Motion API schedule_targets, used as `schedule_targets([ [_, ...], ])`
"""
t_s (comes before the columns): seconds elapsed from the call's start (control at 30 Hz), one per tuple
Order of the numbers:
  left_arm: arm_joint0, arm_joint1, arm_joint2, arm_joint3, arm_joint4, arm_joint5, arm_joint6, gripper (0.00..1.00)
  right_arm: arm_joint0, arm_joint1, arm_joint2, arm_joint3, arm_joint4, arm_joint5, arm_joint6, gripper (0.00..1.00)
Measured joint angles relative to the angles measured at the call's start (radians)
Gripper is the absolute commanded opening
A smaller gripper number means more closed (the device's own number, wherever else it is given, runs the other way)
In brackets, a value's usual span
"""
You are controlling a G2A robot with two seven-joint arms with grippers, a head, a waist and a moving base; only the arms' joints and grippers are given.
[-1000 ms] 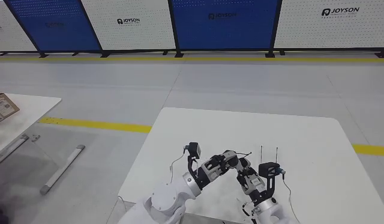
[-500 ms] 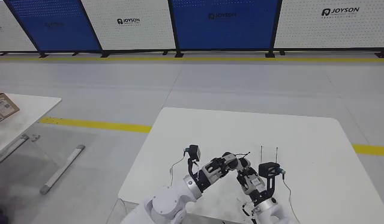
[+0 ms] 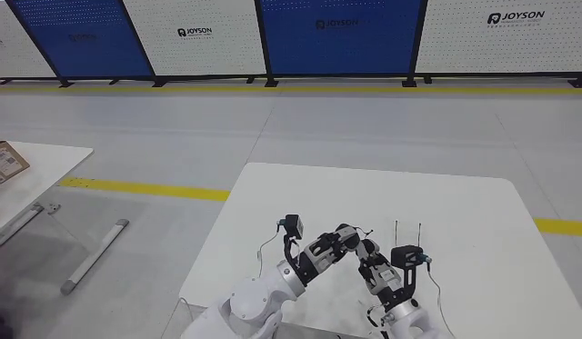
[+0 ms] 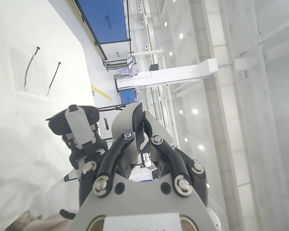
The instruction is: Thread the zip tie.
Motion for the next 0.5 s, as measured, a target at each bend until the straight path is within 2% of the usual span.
schedule_targets([
  [0.2,0.0,-0.002,-0.002,0.003,0.006,-0.009,0.0,0.0,0.004,-0.002,-0.007,0.007,-0.01,0.006,0.012,0.0],
  [0.5,0.01,-0.003,-0.013,-0.002,-0.001,-0.049,-0.005,0.0,0.014,-0.005,-0.019,0.018,-0.033,0.018,0.031,0.0],
])
